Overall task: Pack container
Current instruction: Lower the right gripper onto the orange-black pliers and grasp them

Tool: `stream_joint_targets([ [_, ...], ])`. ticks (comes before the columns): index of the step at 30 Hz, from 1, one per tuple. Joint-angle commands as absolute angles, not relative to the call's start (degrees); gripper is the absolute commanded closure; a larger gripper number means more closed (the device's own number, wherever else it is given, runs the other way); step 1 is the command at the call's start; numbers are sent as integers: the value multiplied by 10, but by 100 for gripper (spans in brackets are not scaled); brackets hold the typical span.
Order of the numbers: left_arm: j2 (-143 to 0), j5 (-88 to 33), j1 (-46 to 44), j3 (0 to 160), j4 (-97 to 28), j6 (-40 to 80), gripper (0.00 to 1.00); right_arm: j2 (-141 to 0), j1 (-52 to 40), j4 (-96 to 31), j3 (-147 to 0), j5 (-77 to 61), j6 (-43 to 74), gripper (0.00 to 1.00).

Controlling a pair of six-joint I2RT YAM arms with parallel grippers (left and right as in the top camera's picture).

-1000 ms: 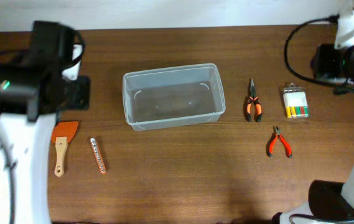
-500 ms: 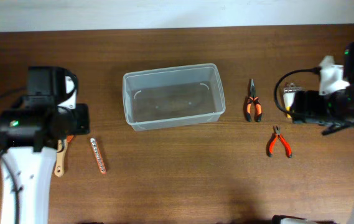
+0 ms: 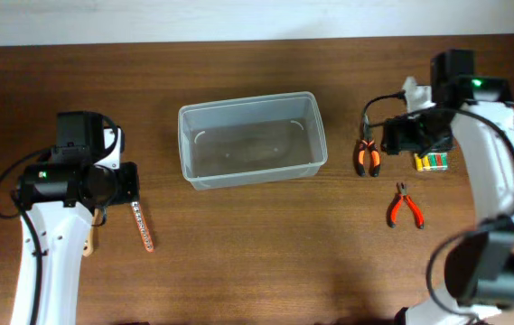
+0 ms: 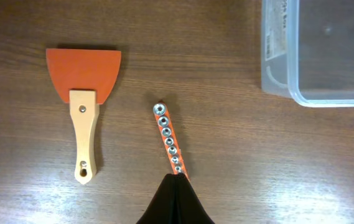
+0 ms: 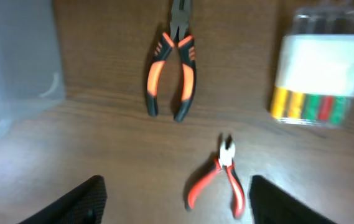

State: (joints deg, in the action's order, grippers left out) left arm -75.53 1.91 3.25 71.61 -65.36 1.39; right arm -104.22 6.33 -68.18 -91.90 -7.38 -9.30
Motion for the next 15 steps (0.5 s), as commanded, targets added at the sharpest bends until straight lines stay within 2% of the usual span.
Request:
stream_joint_targets([
  [1, -747, 1, 35, 716, -655, 19, 98, -1102, 58, -662, -914, -82, -99, 30],
  [15, -747, -3, 35, 716, -656, 20, 98, -1189, 60, -595, -914, -36, -103, 33],
])
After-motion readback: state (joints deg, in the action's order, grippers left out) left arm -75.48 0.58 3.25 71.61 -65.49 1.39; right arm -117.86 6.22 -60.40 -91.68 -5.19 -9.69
